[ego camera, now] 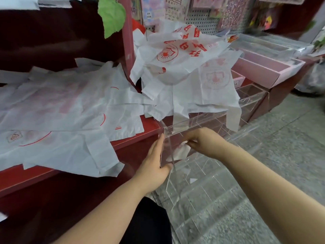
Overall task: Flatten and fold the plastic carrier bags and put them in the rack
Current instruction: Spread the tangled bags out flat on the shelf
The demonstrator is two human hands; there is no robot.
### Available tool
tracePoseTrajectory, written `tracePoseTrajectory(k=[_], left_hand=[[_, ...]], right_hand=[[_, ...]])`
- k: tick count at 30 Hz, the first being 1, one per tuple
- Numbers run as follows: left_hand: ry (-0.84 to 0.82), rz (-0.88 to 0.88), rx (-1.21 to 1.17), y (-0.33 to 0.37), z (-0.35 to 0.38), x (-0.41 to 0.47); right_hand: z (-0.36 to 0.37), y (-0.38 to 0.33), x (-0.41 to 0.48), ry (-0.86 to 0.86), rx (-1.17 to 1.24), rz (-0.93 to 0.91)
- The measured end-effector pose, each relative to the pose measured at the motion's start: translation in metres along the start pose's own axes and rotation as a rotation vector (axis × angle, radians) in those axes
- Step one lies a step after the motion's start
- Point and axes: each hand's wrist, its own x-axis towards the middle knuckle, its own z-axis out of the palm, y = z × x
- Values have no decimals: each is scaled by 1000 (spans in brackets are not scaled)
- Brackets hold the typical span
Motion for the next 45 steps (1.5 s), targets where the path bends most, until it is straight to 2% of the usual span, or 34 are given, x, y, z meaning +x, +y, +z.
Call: tracePoseTrajectory(k=[6, 12, 19, 26, 31, 37, 42, 45], left_hand=[[33, 36, -15, -5, 3, 0], [24, 35, -22, -5, 3, 0], [3, 10, -25, -6, 2, -1], [12, 0, -24, -3, 3, -1], [15, 4, -13, 0, 1, -3], [35, 28, 26, 3, -3, -7], [102, 69, 119, 2, -12, -12], [210, 140, 196, 11, -26, -19]], right_hand=[[21, 13, 3, -226, -102, 37], [36, 13, 4, -273, -271, 12], [42, 10, 4, -341, -178, 54], [47, 15, -11, -156, -30, 41], [44, 18, -12, -114, 64, 76], [46, 11, -16, -133, -51, 33], [31, 11, -23, 114, 31, 34], [10, 13, -30, 290, 116, 115]])
